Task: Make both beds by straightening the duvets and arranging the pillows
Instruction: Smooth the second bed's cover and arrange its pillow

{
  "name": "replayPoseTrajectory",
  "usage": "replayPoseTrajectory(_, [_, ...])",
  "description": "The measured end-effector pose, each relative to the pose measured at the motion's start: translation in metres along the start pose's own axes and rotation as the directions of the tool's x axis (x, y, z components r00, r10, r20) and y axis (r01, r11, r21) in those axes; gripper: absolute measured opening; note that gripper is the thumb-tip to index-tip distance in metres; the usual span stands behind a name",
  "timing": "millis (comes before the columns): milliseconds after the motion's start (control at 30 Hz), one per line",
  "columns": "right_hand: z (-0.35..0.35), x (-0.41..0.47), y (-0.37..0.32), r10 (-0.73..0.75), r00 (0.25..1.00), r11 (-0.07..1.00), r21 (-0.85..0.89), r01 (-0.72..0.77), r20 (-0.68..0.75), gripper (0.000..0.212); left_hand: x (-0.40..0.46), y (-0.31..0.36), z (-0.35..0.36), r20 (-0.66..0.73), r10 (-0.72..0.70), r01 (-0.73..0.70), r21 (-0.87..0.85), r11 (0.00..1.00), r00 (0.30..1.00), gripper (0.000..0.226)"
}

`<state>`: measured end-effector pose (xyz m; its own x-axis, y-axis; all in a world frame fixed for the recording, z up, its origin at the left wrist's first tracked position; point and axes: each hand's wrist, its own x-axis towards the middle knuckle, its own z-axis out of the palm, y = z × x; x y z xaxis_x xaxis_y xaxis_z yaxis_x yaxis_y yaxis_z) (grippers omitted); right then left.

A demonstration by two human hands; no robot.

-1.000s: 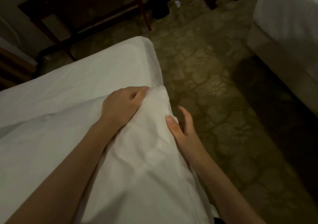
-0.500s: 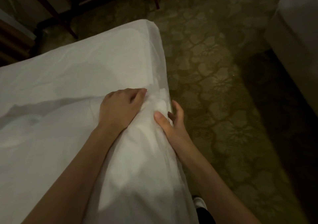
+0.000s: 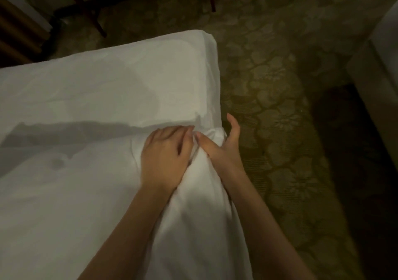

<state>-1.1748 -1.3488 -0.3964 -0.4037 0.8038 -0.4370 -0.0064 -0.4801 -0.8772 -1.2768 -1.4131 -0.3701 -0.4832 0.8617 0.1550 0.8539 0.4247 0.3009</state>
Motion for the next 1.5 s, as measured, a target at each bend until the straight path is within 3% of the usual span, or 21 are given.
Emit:
replayPoseTrajectory(100, [0.002,-0.001,-0.005,-0.071,0.997,0.997,0.021,0.072,-0.034,0.076,0.006,0.0,0.0,-0.049,0.028,-0.027,0.019,0.999,0.998,0.049])
replayPoseTrajectory(267, [-0.014,-0.013,0.009,-0.093,0.991,0.99,0.096,0.102,-0.095,0.053,-0.013,-0.014,0.012,-0.204,-0.048,0.063,0.065,0.996,0.978,0.041])
replayPoseTrajectory(433, [-0.016,0.001,0.038,-0.085,0.984,0.995,-0.062,0.077,-0.158,0.033,-0.012,-0.018,0.036,-0.178,-0.015,0.022,0.033,0.999,0.984,0.039])
replayPoseTrajectory(567, [-0.025,0.004,0.039,-0.138,0.989,0.937,-0.33,0.113,-0.056,0.021,-0.026,-0.004,0.013,-0.176,0.017,-0.01,0.042,0.999,0.984,0.04])
replayPoseTrajectory(667, [-0.036,0.008,0.023,-0.184,0.982,0.869,-0.463,0.176,0.029,0.021,-0.063,0.018,-0.003,-0.079,-0.084,0.098,0.186,0.978,0.993,0.048])
replayPoseTrajectory(733, [-0.036,0.011,0.013,-0.221,0.959,0.784,-0.553,0.283,0.178,0.025,-0.083,0.029,-0.01,-0.107,-0.189,0.21,0.256,0.944,0.976,0.051])
replayPoseTrajectory(800, [-0.028,0.009,0.005,-0.261,0.893,0.597,-0.666,0.447,0.366,0.043,-0.1,0.035,-0.016,-0.181,-0.326,0.366,0.276,0.889,0.928,0.053])
replayPoseTrajectory(867, [-0.014,0.002,-0.003,-0.276,0.781,0.397,-0.674,0.623,0.56,0.061,-0.121,0.042,-0.024,-0.246,-0.48,0.536,0.28,0.797,0.842,0.056])
replayPoseTrajectory(933, [0.0,-0.01,-0.01,-0.212,0.674,0.278,-0.618,0.735,0.707,0.067,-0.146,0.049,-0.029,-0.299,-0.615,0.684,0.285,0.672,0.729,0.061])
replayPoseTrajectory(1033, [0.006,-0.028,0.007,-0.06,0.548,0.13,-0.538,0.833,0.834,0.067,-0.173,0.058,-0.023,-0.288,-0.731,0.784,0.3,0.544,0.618,0.064])
replayPoseTrajectory(1133, [0.0,-0.027,0.019,0.001,0.536,0.018,-0.536,0.844,0.844,0.064,-0.177,0.061,-0.015,-0.223,-0.775,0.798,0.306,0.52,0.591,0.063])
replayPoseTrajectory(1267, [0.018,-0.034,-0.009,0.098,0.534,-0.007,-0.536,0.844,0.84,0.072,-0.173,0.058,-0.035,-0.239,-0.766,0.801,0.229,0.553,0.597,0.059])
replayPoseTrajectory(1367, [0.045,-0.049,-0.026,0.085,0.448,0.036,-0.452,0.891,0.89,0.076,-0.178,0.051,-0.054,-0.253,-0.745,0.785,0.139,0.603,0.617,0.057])
replayPoseTrajectory(1500, [0.095,-0.066,-0.032,0.124,0.457,0.183,-0.473,0.862,0.881,0.064,-0.194,0.019,-0.079,-0.291,-0.742,0.783,0.047,0.62,0.604,0.06])
